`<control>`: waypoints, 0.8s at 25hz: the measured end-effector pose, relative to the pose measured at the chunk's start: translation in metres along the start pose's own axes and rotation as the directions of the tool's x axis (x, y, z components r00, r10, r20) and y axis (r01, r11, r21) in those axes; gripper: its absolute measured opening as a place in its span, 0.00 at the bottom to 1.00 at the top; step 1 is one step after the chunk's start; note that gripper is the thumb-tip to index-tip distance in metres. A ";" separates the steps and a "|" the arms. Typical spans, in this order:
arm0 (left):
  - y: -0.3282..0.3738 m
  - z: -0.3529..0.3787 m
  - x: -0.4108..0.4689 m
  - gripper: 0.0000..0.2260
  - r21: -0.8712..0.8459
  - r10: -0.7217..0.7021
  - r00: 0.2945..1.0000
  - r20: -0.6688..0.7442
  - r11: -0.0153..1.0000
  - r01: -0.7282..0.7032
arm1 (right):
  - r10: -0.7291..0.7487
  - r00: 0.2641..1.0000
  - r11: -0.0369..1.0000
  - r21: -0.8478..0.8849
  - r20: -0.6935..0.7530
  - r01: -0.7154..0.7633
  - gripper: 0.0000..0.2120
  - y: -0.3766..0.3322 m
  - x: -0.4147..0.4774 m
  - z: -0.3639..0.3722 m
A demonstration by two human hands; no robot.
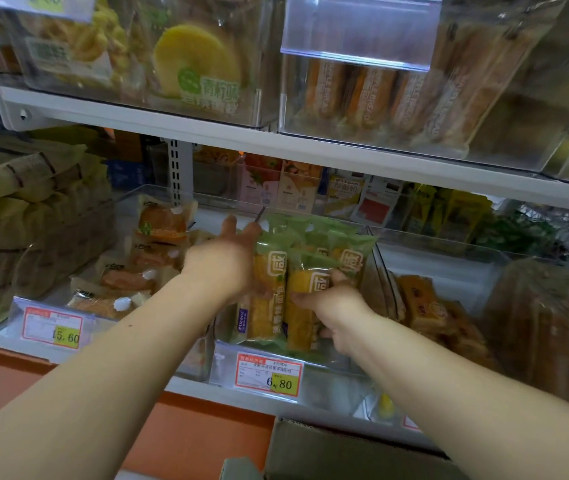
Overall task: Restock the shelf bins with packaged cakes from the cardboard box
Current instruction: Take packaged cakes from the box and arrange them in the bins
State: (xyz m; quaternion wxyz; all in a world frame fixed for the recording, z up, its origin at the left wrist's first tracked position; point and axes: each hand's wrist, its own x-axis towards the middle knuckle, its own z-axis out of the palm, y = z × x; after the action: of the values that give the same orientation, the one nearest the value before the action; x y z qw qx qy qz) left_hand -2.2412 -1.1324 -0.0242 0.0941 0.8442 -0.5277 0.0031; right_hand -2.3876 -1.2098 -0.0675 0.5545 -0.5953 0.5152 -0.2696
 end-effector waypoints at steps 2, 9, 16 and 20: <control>-0.001 0.004 -0.004 0.47 -0.007 -0.006 0.999 0.046 1.000 0.006 | -0.020 0.994 0.999 0.040 -0.104 0.024 0.29 0.008 0.001 0.002; 0.000 0.013 -0.015 0.48 0.037 -0.004 0.998 0.061 0.999 0.001 | -0.009 0.998 0.995 -0.102 -0.069 0.002 0.11 0.006 -0.006 0.003; 0.013 0.012 -0.042 0.56 -0.154 -0.061 0.997 0.041 0.986 0.067 | -0.180 0.972 0.949 -0.233 0.151 0.212 0.03 -0.009 -0.055 -0.035; 0.039 0.017 -0.100 0.40 -0.035 0.097 0.899 -0.426 0.992 -0.124 | -0.386 0.914 0.918 -0.048 0.122 0.394 0.18 0.010 -0.110 -0.078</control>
State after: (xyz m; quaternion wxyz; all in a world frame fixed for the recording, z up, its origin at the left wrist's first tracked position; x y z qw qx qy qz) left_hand -2.3222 -1.0628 -0.0448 0.2319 0.7887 -0.5416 0.1754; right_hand -2.4963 -1.1380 -0.0307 0.4953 -0.7196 0.3640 -0.3230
